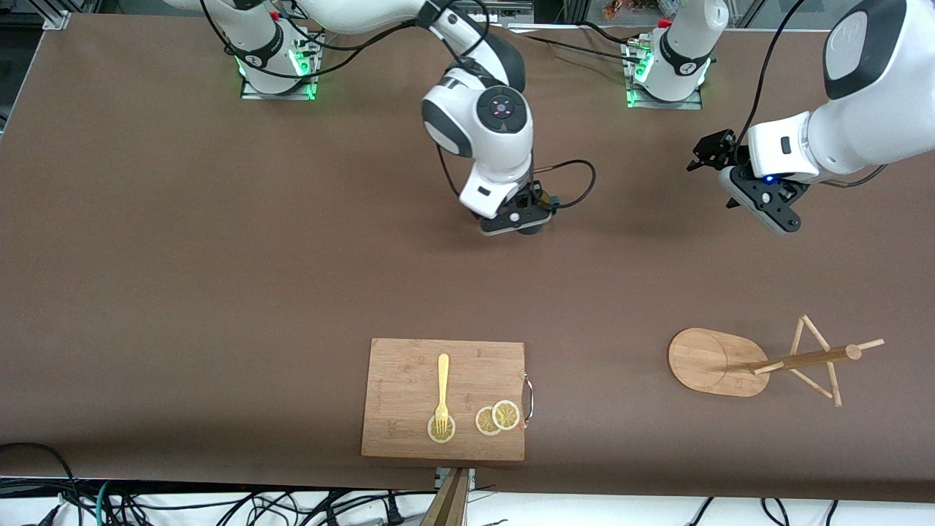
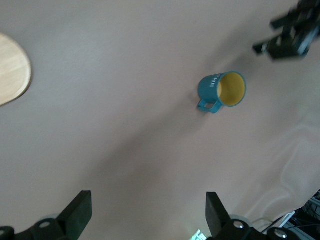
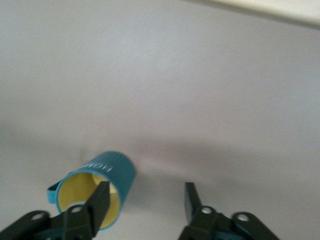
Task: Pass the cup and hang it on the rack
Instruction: 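Set the mug down with the right gripper while the left gripper approaches, then withdraw the right gripper while the left gripper reaches the mug handle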
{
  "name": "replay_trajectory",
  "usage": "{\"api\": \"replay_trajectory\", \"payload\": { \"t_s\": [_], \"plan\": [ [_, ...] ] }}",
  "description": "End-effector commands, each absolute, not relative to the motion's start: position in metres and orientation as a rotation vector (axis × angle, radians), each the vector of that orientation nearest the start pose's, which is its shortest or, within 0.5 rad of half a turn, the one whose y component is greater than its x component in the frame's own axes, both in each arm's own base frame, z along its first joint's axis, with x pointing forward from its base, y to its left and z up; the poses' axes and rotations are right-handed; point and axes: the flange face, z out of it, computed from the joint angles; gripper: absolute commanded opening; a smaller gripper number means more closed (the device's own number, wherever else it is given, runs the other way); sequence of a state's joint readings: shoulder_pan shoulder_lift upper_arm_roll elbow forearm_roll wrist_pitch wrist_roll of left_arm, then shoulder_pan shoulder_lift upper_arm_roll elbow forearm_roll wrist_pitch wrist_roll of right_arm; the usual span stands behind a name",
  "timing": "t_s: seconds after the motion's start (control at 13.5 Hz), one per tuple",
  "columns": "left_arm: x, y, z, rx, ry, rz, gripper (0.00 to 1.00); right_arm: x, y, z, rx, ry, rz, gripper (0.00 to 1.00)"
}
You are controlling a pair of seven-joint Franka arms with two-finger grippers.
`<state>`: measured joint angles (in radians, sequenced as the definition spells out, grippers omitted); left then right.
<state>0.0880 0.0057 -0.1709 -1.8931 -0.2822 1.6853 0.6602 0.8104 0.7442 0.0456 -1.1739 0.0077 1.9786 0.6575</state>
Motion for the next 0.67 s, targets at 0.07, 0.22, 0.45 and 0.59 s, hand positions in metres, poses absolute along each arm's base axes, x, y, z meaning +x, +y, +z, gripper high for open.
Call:
{"api": "replay_trajectory", "payload": {
  "t_s": [0.07,0.22,0.45,0.59],
  "plan": [
    [0.510,-0.038,0.431,-3.311,1.498,-0.024,1.00,0.563,0.476,0.428,-3.054,-0.204,-0.001,1.00],
    [0.495,-0.040,0.392,-3.300,1.719,-0.225,1.00,0.602,0.420,0.438,-3.056,-0.094,-0.010,1.00],
    [0.483,-0.047,0.351,-3.261,1.942,-0.611,1.00,0.627,0.366,0.467,-3.001,0.003,0.007,1.00],
    [0.477,-0.052,0.321,-3.174,2.102,-0.861,1.00,0.634,0.330,0.496,-3.010,0.034,-0.002,1.00]
  ]
}}
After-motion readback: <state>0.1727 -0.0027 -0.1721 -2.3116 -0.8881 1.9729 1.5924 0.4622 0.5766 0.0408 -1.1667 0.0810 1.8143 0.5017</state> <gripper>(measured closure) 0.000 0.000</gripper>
